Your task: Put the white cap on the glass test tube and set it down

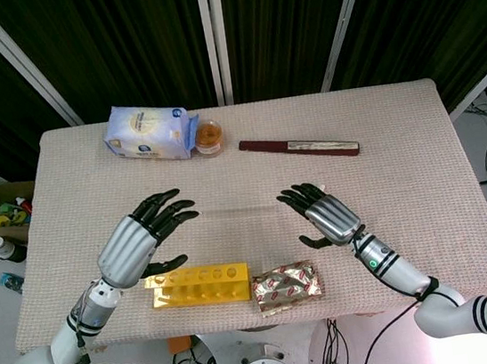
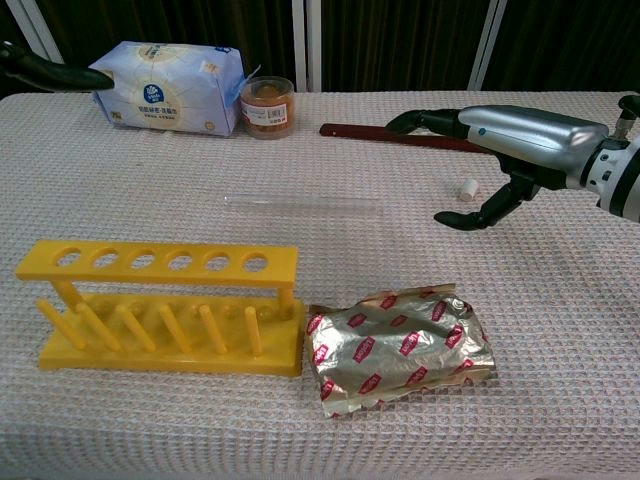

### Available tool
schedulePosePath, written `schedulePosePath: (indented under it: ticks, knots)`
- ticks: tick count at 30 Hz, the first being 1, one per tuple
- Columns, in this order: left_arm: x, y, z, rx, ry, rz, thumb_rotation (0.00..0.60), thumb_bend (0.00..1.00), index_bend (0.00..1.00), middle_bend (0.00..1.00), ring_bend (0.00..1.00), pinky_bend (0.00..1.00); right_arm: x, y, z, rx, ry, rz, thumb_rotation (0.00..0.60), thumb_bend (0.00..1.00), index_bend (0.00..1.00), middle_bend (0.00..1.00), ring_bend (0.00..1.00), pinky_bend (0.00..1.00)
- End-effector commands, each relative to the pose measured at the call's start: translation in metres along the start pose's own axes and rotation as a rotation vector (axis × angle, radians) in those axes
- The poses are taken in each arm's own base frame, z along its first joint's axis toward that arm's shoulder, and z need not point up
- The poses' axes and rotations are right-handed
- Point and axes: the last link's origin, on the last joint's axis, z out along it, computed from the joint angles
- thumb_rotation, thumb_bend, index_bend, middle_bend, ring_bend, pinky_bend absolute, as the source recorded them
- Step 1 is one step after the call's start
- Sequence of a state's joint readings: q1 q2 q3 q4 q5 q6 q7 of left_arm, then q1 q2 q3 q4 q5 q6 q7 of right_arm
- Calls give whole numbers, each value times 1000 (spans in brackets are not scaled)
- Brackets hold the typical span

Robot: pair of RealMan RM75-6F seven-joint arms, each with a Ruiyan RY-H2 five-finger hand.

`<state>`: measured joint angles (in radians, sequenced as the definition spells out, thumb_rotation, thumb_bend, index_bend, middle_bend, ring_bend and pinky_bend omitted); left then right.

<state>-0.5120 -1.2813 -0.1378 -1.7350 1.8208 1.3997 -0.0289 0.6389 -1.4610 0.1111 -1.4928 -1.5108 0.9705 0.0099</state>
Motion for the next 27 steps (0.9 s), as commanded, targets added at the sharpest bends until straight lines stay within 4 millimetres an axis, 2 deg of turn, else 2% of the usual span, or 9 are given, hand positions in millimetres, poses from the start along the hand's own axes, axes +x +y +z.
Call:
schedulePosePath:
  ticks: [1, 3, 8, 13, 20, 27]
  knots:
    - [1, -4, -3, 18, -4, 8, 600, 119, 252, 223, 126, 221, 1, 4, -4, -13, 1, -10, 600, 280, 90, 95, 14, 101]
    - [2, -9, -7, 49, -11, 19, 600, 120, 252, 222, 126, 221, 5, 8, -9, -26, 8, -19, 600, 280, 90, 96, 14, 103]
    - [12, -37, -32, 260, -54, 127, 600, 120, 252, 197, 126, 221, 30, 34, -25, -129, 47, -44, 600, 311, 90, 107, 20, 120]
    - [23, -62, -67, 507, -54, 190, 600, 119, 252, 193, 126, 215, 51, 63, -25, -289, 29, -95, 600, 464, 82, 85, 20, 121]
    - [20, -74, -107, 661, -85, 162, 600, 119, 252, 193, 126, 206, 43, 72, 2, -397, -81, -87, 600, 630, 91, 9, 0, 85]
    - [16, -75, -119, 669, -81, 130, 600, 119, 253, 193, 126, 206, 27, 73, 29, -425, -149, -44, 600, 681, 198, 7, 0, 61]
